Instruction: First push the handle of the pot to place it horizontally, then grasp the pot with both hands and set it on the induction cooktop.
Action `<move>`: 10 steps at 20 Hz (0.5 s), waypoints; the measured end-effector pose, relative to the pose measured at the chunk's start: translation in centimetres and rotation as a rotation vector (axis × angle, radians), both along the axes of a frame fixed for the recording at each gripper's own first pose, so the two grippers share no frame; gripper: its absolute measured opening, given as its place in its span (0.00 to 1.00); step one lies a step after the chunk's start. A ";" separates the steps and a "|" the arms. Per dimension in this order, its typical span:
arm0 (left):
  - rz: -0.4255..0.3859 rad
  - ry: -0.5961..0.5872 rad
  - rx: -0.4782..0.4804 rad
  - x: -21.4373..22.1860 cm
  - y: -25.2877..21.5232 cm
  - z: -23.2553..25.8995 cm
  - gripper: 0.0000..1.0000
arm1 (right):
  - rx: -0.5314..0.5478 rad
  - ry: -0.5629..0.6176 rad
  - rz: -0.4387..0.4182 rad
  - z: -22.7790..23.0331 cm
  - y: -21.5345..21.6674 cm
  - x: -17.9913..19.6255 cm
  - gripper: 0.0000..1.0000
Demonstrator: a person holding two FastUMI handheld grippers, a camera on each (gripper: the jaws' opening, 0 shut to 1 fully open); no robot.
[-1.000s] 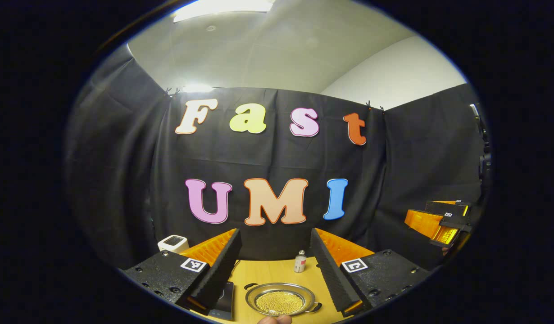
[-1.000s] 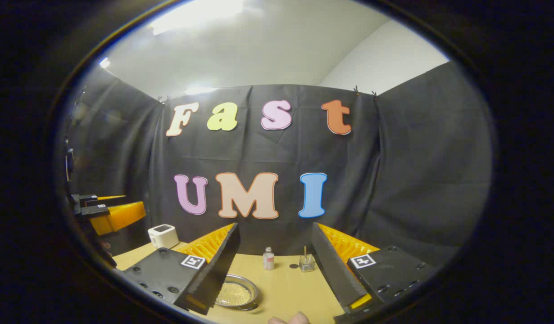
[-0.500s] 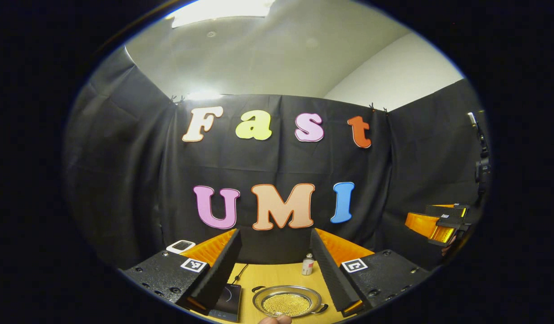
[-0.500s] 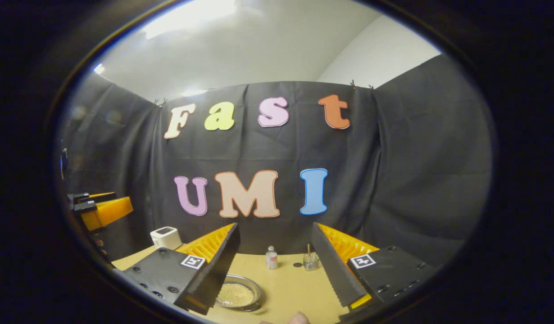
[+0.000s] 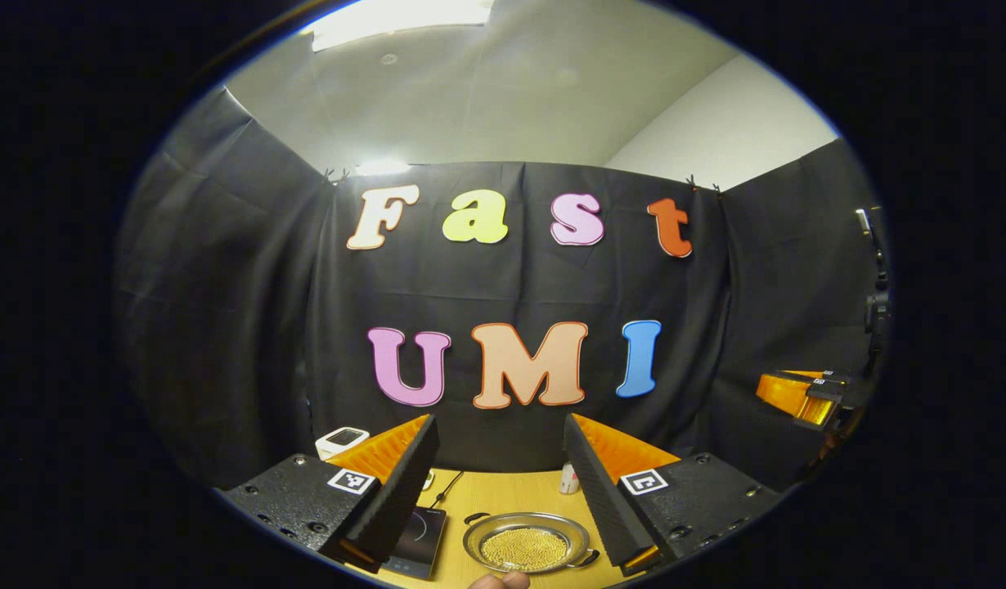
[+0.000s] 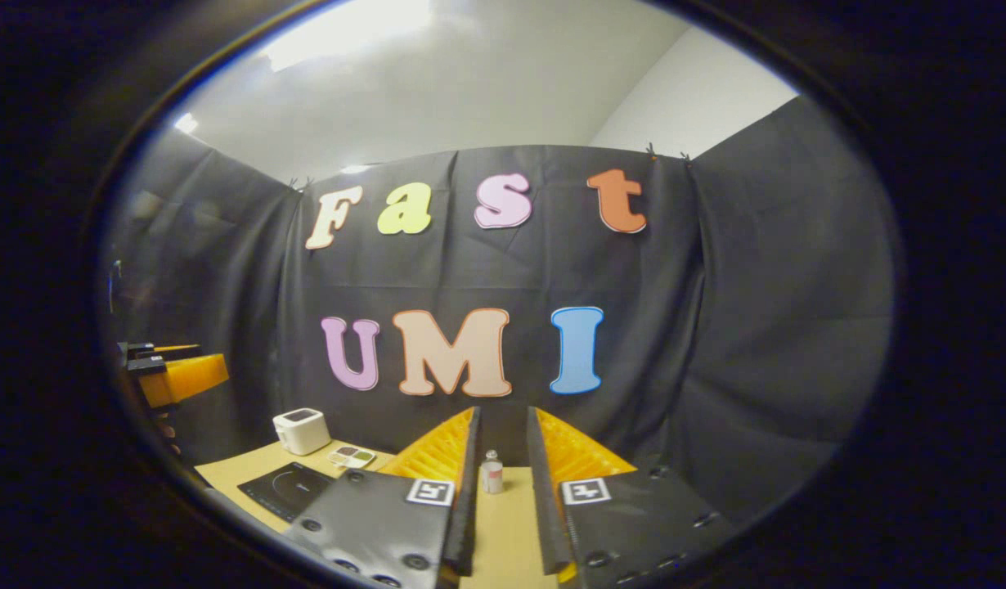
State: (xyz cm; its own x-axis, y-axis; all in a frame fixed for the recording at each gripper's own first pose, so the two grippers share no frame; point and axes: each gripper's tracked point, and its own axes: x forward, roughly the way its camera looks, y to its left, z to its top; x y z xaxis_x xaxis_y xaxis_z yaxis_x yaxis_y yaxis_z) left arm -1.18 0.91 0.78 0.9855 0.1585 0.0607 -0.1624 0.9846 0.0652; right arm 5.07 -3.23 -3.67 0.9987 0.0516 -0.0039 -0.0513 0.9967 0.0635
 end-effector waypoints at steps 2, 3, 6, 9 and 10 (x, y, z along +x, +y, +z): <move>0.021 -0.015 -0.005 0.1 -0.2 0.3 0.93 | 0.030 -0.012 0.027 -0.2 0.4 0.4 0.10; 0.034 -0.010 -0.003 0.2 0.0 0.0 0.93 | 0.049 -0.022 0.042 -0.3 0.6 0.9 0.08; 0.062 -0.002 0.004 0.5 0.7 -0.6 0.89 | 0.096 0.029 0.087 -2.3 1.1 1.6 0.00; 0.058 0.017 -0.006 1.6 1.9 -2.0 0.93 | 0.090 0.084 0.147 -4.7 2.8 2.4 0.04; 0.046 0.019 -0.009 2.2 2.5 -2.3 0.93 | 0.089 0.086 0.155 -5.0 3.2 2.9 0.00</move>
